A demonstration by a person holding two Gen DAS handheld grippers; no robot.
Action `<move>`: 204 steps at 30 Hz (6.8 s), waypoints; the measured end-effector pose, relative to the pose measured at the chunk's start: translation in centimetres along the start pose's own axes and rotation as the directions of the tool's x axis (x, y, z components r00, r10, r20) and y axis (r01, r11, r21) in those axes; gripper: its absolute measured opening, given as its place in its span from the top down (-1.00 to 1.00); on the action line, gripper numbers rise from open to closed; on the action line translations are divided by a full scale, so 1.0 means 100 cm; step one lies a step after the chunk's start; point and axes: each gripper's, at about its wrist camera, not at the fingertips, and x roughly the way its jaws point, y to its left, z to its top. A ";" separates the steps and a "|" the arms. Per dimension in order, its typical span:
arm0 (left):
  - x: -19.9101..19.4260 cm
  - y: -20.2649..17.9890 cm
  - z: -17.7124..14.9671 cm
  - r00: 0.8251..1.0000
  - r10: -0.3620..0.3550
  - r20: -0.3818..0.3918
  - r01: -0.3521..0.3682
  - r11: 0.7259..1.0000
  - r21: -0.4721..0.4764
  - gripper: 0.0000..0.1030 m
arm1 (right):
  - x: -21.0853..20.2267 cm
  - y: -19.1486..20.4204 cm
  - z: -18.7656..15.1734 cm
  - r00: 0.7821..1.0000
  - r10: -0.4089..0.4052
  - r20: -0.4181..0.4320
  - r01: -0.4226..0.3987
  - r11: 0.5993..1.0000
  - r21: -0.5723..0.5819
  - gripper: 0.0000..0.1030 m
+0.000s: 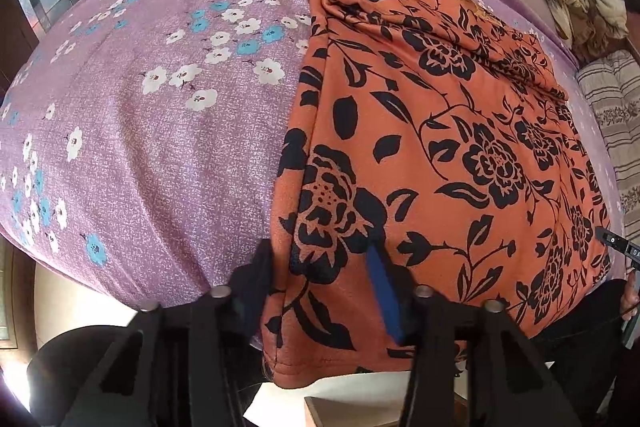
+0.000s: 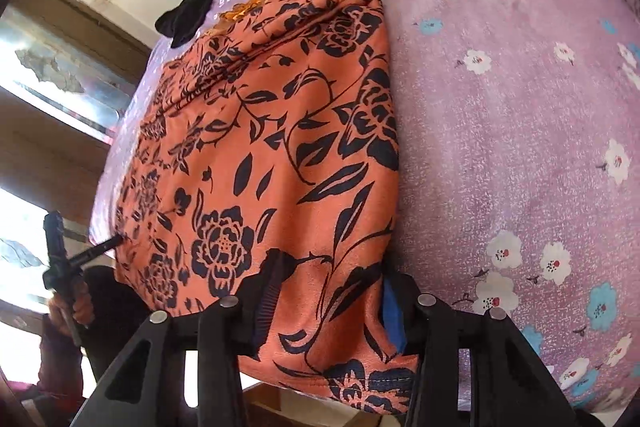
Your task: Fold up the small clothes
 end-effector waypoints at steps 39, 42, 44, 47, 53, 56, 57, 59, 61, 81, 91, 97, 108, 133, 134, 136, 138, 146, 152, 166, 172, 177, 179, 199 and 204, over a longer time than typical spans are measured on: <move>0.032 0.026 0.256 0.920 -0.074 0.384 0.174 0.957 -0.232 0.62 | -0.001 -0.068 0.239 0.796 -0.005 0.605 -0.279 0.884 0.375 -0.64; 0.006 0.020 0.237 0.873 0.050 0.486 0.087 0.962 -0.257 -0.61 | -0.010 -0.033 0.239 0.853 0.040 0.520 -0.194 0.950 0.245 -0.42; 0.001 0.020 0.231 0.884 0.048 0.465 0.081 0.964 -0.254 -0.62 | -0.003 0.004 0.231 0.883 0.071 0.464 -0.144 0.982 0.123 -0.01; 0.004 0.011 0.214 0.923 -0.009 0.386 0.105 0.968 -0.228 -0.60 | 0.022 0.056 0.218 0.936 0.119 0.331 -0.119 0.993 -0.020 0.27; 0.028 -0.060 0.196 0.929 -0.315 0.195 0.309 0.949 0.061 -0.60 | 0.090 0.115 0.201 0.993 0.077 0.090 -0.060 0.982 -0.177 0.29; 0.049 -0.088 0.199 0.938 -0.325 0.118 0.307 0.940 0.147 -0.60 | 0.114 0.117 0.199 0.999 0.047 0.011 -0.044 0.981 -0.186 0.29; 0.058 -0.091 0.205 0.941 -0.324 0.096 0.308 0.940 0.147 -0.60 | 0.120 0.115 0.200 0.999 0.037 0.005 -0.035 0.982 -0.185 0.29; 0.073 -0.093 0.220 0.940 -0.332 0.075 0.321 0.938 0.135 -0.60 | 0.128 0.110 0.210 0.999 0.045 -0.001 -0.044 0.986 -0.163 0.28; 0.079 -0.088 0.236 0.931 -0.353 0.090 0.342 0.933 0.115 -0.60 | 0.129 0.105 0.225 0.999 0.045 0.030 -0.041 0.989 -0.141 0.32; 0.015 -0.006 0.246 0.931 -0.059 0.359 0.087 0.994 -0.063 -0.62 | 0.119 0.166 0.211 0.968 0.242 0.061 -0.216 0.935 -0.282 0.24; 0.035 -0.029 0.233 0.938 -0.251 0.239 0.238 0.968 0.080 -0.62 | 0.175 0.189 0.294 0.967 0.174 0.187 -0.150 0.979 -0.136 0.24; 0.067 -0.052 0.251 0.968 -0.137 0.212 0.107 0.983 0.146 -0.62 | 0.173 0.168 0.364 0.956 0.080 0.282 -0.098 0.994 0.049 0.24; 0.093 0.010 0.258 0.989 -0.048 0.139 0.074 0.978 -0.193 -0.62 | 0.097 0.137 0.243 0.990 0.096 0.105 -0.082 0.989 -0.127 0.24; 0.079 -0.007 0.270 0.972 0.160 0.172 -0.134 0.979 -0.153 -0.62 | 0.160 0.163 0.315 0.986 0.012 0.167 0.010 0.991 -0.131 0.24; 0.080 -0.004 0.268 0.972 0.167 0.165 -0.142 0.978 -0.152 -0.62 | 0.174 0.174 0.315 0.992 0.033 0.125 -0.015 0.990 -0.143 0.24; 0.080 0.002 0.262 0.974 0.159 0.161 -0.132 0.978 -0.163 -0.62 | 0.200 0.197 0.313 0.995 0.027 0.101 -0.008 0.984 -0.179 0.24; 0.079 0.006 0.262 0.975 0.164 0.148 -0.136 0.974 -0.180 -0.62 | 0.222 0.218 0.320 0.996 0.040 0.086 -0.024 0.984 -0.178 0.24; 0.080 0.017 0.268 0.972 0.197 0.131 -0.168 0.965 -0.202 -0.62 | 0.267 0.261 0.369 0.994 -0.059 0.091 0.072 0.987 -0.146 -0.22; 0.064 0.035 0.269 0.951 0.263 0.162 -0.206 0.930 -0.305 -0.62 | 0.229 0.296 0.344 0.971 0.201 0.130 -0.167 0.957 -0.236 -0.06; 0.085 0.036 0.268 0.948 0.307 0.080 -0.279 0.926 -0.255 -0.62 | 0.293 0.319 0.357 0.985 0.162 0.060 -0.151 0.976 -0.157 0.32; 0.070 0.030 0.267 0.946 0.289 0.148 -0.244 0.933 -0.264 -0.62 | 0.208 0.241 0.355 0.966 0.043 0.253 -0.016 0.994 -0.111 0.28; 0.055 0.000 0.264 0.924 0.285 0.255 -0.248 0.954 -0.166 -0.62 | 0.147 0.132 0.353 0.926 -0.223 0.306 0.218 0.975 0.049 0.28; 0.066 -0.009 0.263 0.941 0.257 0.221 -0.235 0.964 -0.122 -0.62 | 0.134 0.090 0.355 0.911 -0.292 0.291 0.262 0.955 0.139 0.28; 0.043 0.008 0.232 0.982 0.049 0.184 -0.010 0.979 -0.205 -0.89 | 0.041 0.035 0.230 0.956 -0.027 0.293 -0.060 0.957 0.282 -0.17; 0.026 -0.012 0.194 0.981 -0.042 0.187 0.079 0.978 -0.194 -0.89 | 0.027 0.013 0.163 0.949 0.104 0.298 -0.226 0.883 0.411 -0.29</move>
